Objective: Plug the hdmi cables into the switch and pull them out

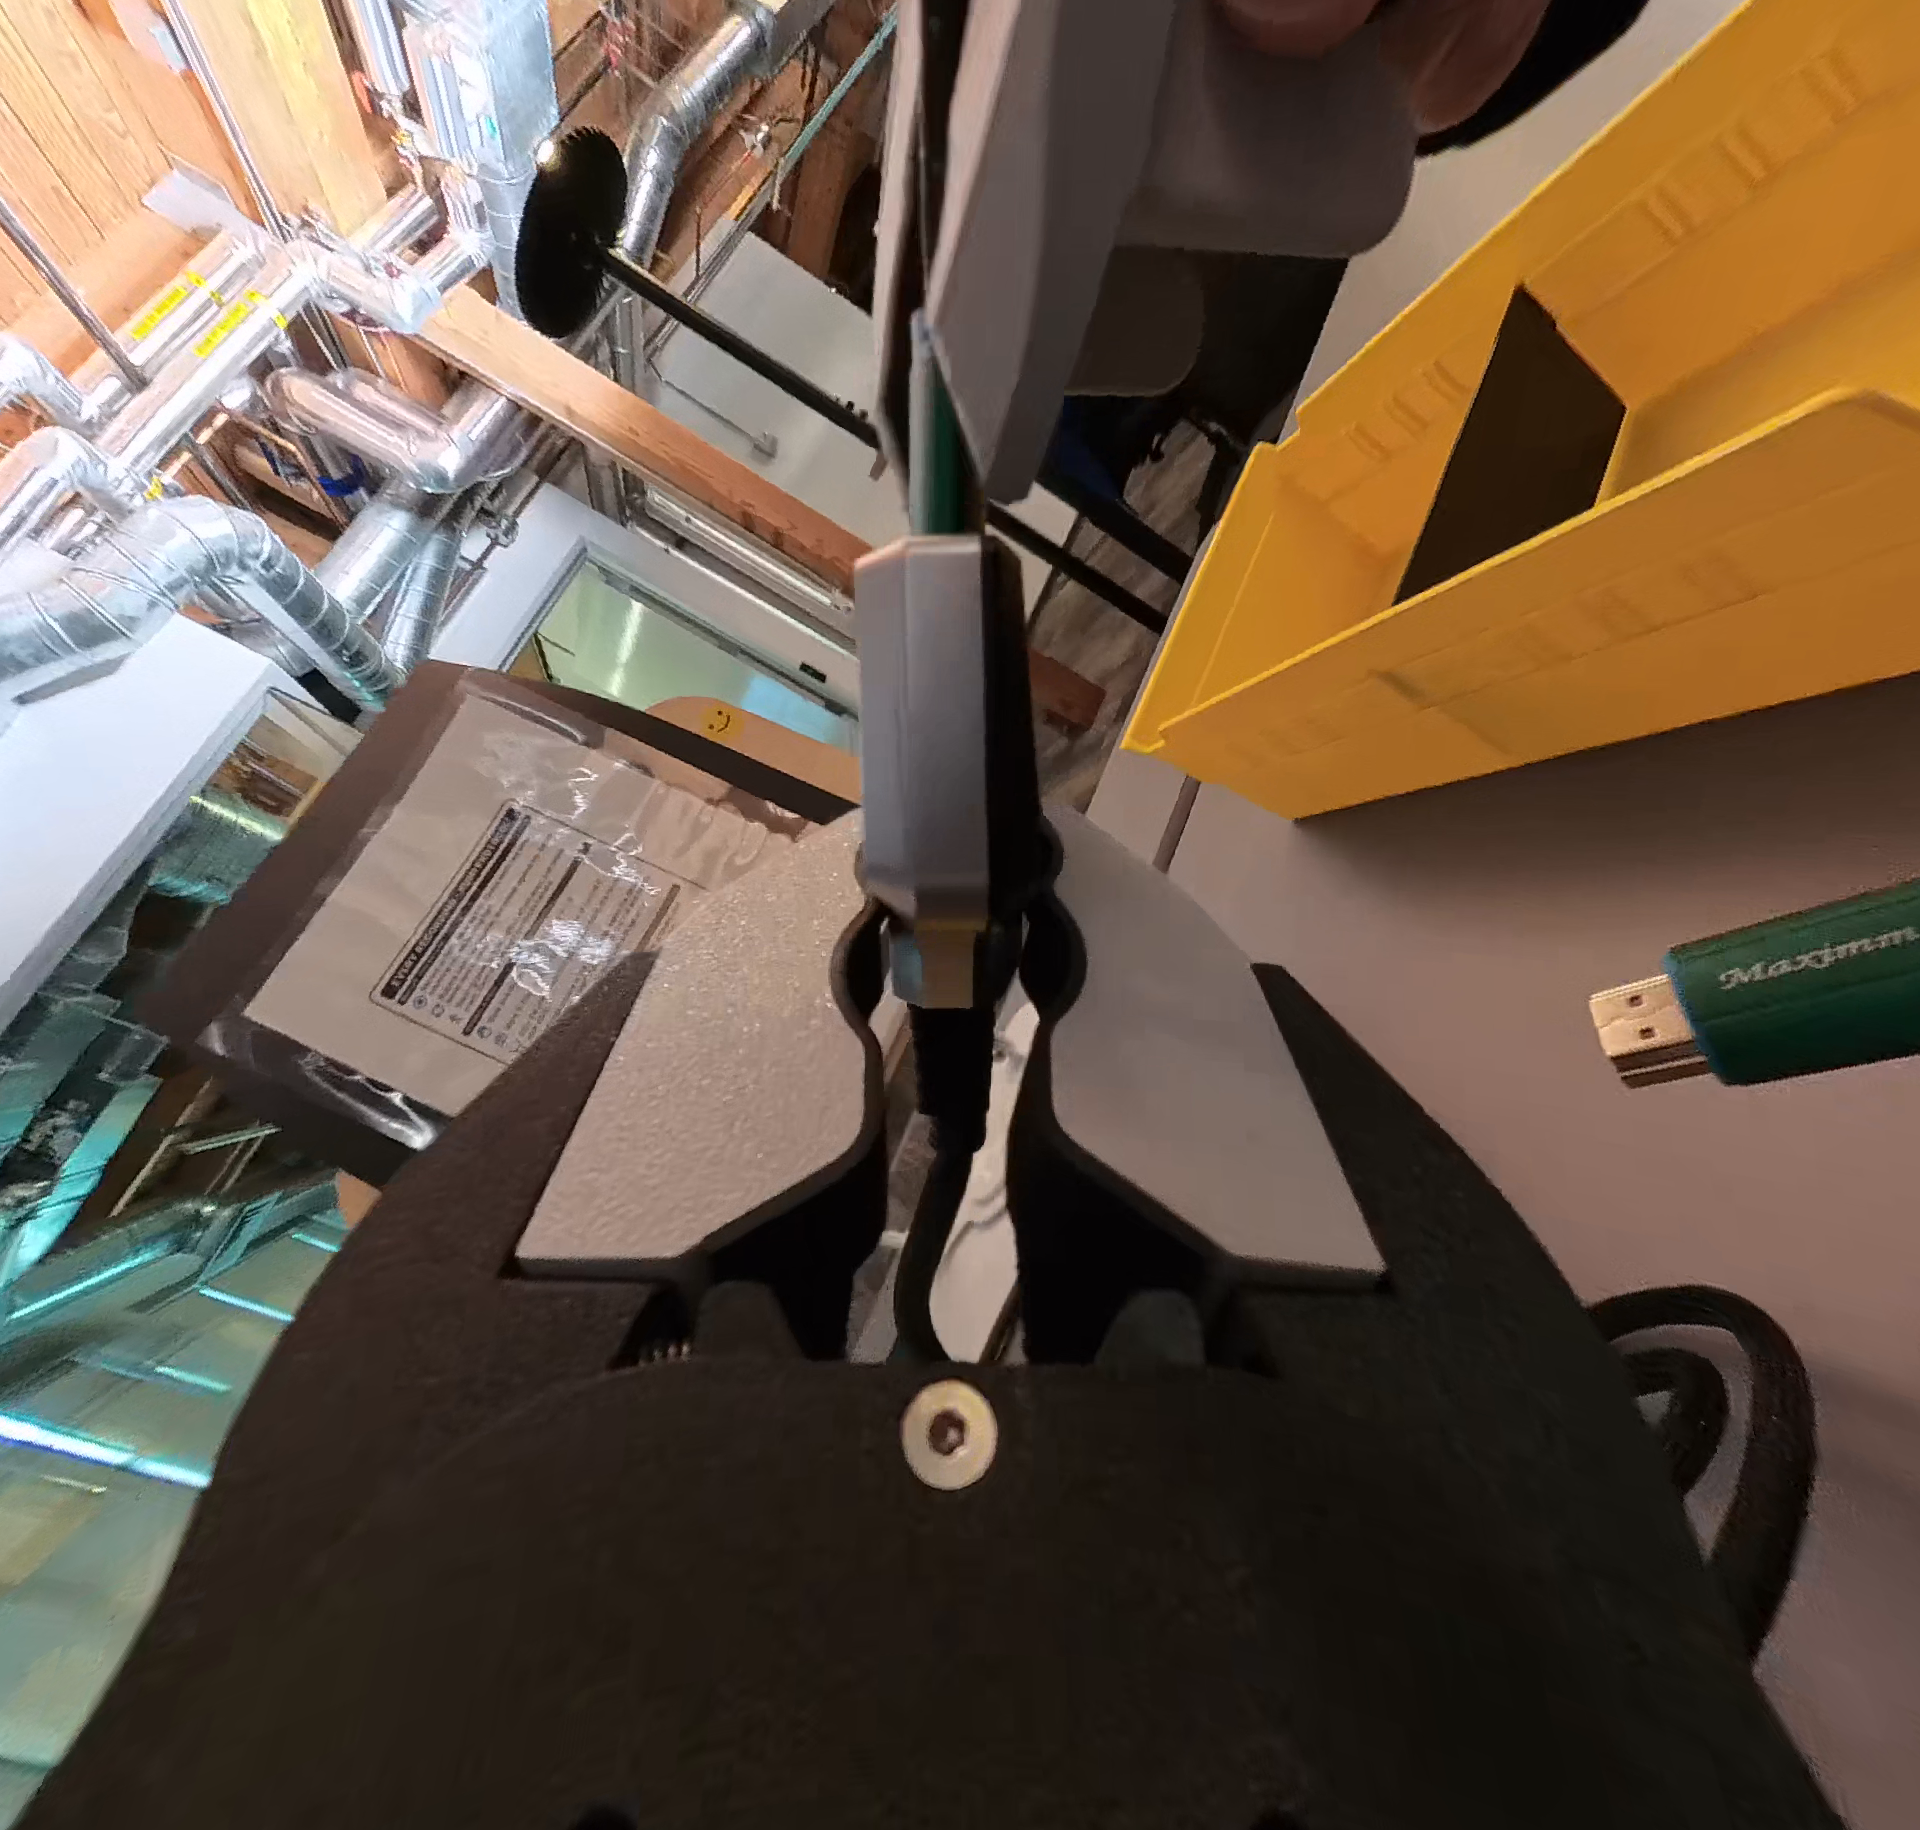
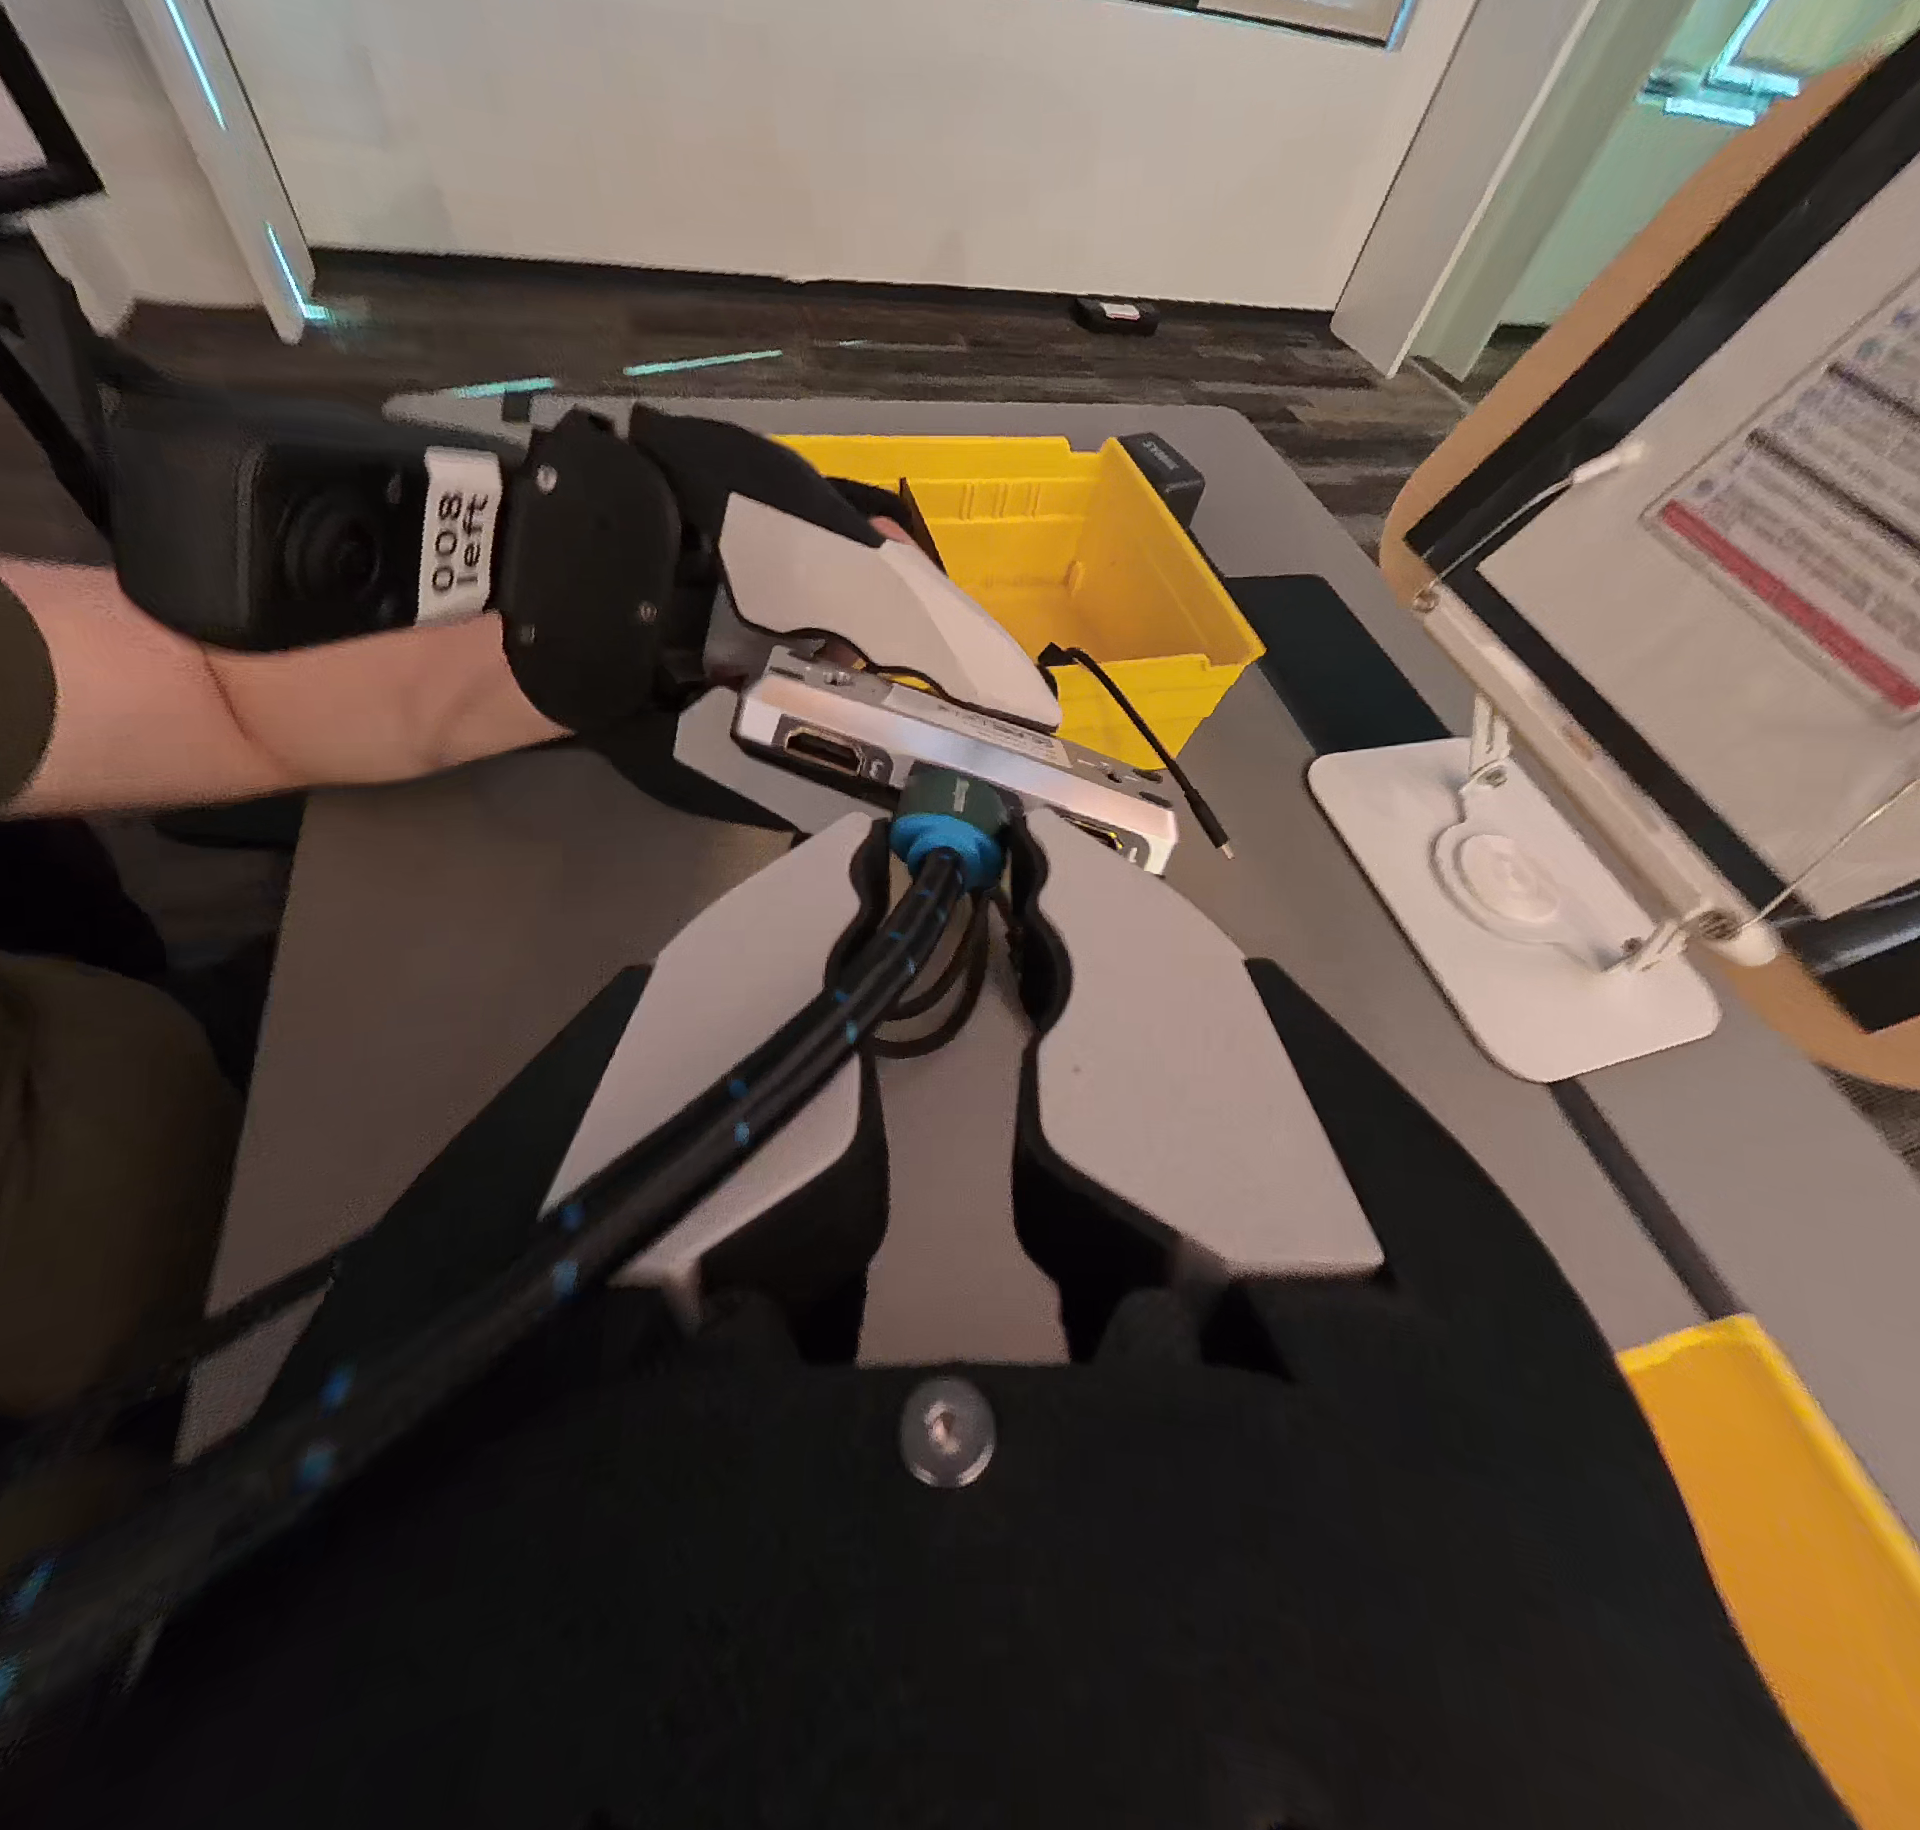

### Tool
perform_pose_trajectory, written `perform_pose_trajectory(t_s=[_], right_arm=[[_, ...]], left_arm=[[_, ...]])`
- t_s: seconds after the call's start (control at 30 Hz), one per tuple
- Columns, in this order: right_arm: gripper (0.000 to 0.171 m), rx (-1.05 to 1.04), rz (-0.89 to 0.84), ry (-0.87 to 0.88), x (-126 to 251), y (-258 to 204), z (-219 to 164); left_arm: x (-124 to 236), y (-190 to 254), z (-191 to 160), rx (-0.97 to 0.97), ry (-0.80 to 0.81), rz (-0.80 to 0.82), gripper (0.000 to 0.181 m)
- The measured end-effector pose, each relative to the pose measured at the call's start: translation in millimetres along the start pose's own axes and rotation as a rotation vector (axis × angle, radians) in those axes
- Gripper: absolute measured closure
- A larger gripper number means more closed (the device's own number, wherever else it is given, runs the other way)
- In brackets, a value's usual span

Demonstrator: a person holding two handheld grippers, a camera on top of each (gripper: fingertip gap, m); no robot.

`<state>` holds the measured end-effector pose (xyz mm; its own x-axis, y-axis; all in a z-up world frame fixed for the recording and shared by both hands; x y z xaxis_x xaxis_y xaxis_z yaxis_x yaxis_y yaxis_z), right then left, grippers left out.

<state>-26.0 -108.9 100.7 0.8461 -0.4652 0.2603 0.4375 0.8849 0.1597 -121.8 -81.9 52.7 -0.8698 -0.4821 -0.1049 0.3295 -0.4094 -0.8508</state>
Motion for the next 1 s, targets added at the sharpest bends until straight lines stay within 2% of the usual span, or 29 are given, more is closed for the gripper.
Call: perform_pose_trajectory(t_s=[0.07,0.17,0.23,0.3,0.4,0.5,0.53,0.57,0.7,0.73,0.83,1.0], right_arm=[[0.138,0.151,-0.004,0.030,11.1,-1.2,6.3],[0.132,0.439,-0.050,0.128,31.0,1.6,11.0],[0.129,0.610,-0.007,0.195,35.3,-3.6,3.0],[0.125,0.676,0.024,0.231,31.1,-5.2,-5.8],[0.120,0.651,0.041,0.261,19.7,-3.0,-10.9],[0.128,0.616,0.138,0.321,11.0,-12.0,-13.7],[0.141,0.597,0.195,0.317,9.4,-16.1,-16.1],[0.146,0.580,0.232,0.320,9.2,-18.6,-16.7],[0.150,0.425,0.309,0.258,6.3,-15.6,-14.5],[0.150,0.410,0.300,0.271,5.8,-13.3,-13.8],[0.150,0.312,0.278,0.301,7.3,0.7,-14.5],[0.151,0.148,0.169,0.315,16.9,36.9,-21.8]], left_arm=[[2.3,-1.1,1.4,0.027,0.013,-0.026,0.160],[7.1,-0.6,8.2,0.092,0.084,-0.091,0.160],[9.4,0.6,17.9,0.163,0.143,-0.156,0.160],[11.4,0.6,27.8,0.192,0.191,-0.182,0.160],[13.7,4.5,40.0,0.244,0.239,-0.244,0.160],[15.7,10.3,48.1,0.323,0.290,-0.319,0.159],[16.3,10.5,49.1,0.345,0.302,-0.332,0.159],[17.1,10.3,49.5,0.378,0.317,-0.351,0.159],[16.9,5.6,42.2,0.604,0.332,-0.426,0.158],[16.2,2.6,38.4,0.654,0.334,-0.413,0.157],[17.2,-13.4,22.6,0.766,0.307,-0.320,0.140],[39.5,-53.4,1.0,0.908,0.317,-0.085,0.133]])
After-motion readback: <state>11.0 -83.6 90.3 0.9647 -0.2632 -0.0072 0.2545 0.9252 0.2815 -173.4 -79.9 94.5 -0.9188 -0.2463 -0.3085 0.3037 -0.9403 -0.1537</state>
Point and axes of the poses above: each gripper's, where its closed fingertips meet, x back along the fingers, z out of its top, y = z × x across the jaws, the point moved 5 cm from there along x, back along the fingers, and after that the axes turned 5 degrees about y, right-handed, at the moved point
